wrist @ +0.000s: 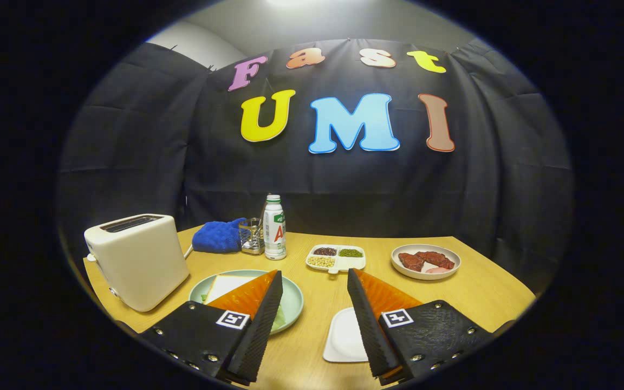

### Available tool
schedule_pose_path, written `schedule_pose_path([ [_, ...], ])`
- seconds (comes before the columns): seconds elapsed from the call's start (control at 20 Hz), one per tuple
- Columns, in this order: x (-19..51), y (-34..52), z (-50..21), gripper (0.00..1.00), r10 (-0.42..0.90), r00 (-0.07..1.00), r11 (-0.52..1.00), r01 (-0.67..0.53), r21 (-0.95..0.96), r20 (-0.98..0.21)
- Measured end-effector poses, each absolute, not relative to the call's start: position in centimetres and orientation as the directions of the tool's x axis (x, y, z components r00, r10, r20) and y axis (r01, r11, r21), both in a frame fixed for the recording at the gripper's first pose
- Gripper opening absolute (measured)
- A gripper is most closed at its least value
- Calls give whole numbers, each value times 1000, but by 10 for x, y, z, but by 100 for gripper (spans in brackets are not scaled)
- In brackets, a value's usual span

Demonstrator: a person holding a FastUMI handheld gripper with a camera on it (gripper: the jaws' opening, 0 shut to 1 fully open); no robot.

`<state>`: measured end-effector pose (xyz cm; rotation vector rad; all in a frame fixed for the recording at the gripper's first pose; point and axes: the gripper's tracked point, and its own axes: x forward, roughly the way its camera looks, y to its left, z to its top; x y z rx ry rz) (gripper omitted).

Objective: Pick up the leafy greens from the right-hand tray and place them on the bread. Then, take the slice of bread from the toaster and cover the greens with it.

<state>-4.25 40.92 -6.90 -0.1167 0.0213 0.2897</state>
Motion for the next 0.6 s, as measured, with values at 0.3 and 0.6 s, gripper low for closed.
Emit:
schedule_pose_path([
  [0.3, -43, 318, -54, 75, 218, 976, 971, -220, -94, -26],
  [0.6, -31, 235, -46, 98, 192, 981, 976, -190, -111, 8],
])
